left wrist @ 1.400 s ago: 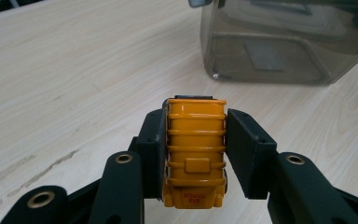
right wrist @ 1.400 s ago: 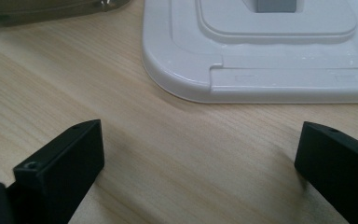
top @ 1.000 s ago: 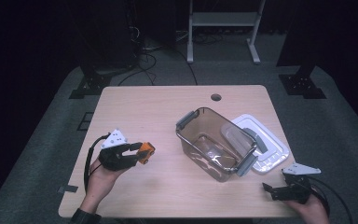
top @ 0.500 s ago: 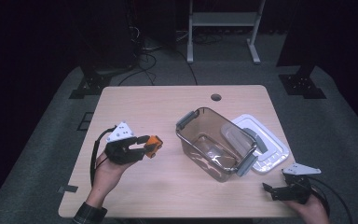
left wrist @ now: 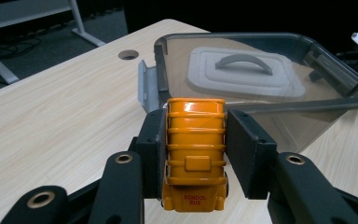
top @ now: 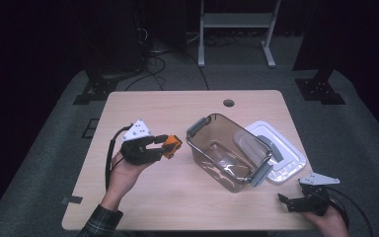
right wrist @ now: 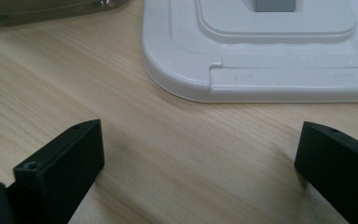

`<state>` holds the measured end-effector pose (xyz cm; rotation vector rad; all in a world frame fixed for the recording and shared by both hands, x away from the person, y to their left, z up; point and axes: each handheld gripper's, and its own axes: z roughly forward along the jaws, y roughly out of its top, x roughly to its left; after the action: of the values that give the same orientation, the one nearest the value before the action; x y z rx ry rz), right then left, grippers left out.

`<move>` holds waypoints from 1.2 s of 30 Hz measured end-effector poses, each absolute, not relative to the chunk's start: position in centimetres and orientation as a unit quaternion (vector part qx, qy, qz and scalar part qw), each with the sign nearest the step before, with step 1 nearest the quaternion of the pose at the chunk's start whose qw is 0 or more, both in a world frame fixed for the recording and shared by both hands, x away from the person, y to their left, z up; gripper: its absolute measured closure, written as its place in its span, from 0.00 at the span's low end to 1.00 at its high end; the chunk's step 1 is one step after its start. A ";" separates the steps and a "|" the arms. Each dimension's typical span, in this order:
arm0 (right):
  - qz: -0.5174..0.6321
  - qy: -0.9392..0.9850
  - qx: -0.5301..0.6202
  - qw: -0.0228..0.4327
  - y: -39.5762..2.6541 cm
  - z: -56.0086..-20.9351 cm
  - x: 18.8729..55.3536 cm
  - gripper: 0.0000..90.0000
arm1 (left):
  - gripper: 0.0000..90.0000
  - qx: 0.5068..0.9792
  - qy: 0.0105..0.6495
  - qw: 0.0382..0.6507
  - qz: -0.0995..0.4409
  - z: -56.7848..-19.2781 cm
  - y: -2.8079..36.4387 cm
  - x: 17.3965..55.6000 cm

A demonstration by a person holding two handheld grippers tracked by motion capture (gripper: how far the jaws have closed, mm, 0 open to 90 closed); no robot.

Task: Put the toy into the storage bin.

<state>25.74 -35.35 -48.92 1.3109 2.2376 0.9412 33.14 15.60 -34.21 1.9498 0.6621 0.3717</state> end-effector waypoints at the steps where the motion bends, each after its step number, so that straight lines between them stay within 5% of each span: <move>1: 0.335 0.796 0.467 0.190 -35.3 -48.9 25.7 0.00 | 0.66 0.807 0.272 0.501 0.153 -34.2 15.4 33.3; 36: 0.335 0.796 0.467 0.190 -35.4 -48.9 25.7 0.00 | 0.66 0.805 0.240 0.526 0.131 -33.5 9.2 37.7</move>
<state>25.71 -35.37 -48.93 1.3108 2.2369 0.9413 37.73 9.17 -33.49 1.9252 0.5738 0.3144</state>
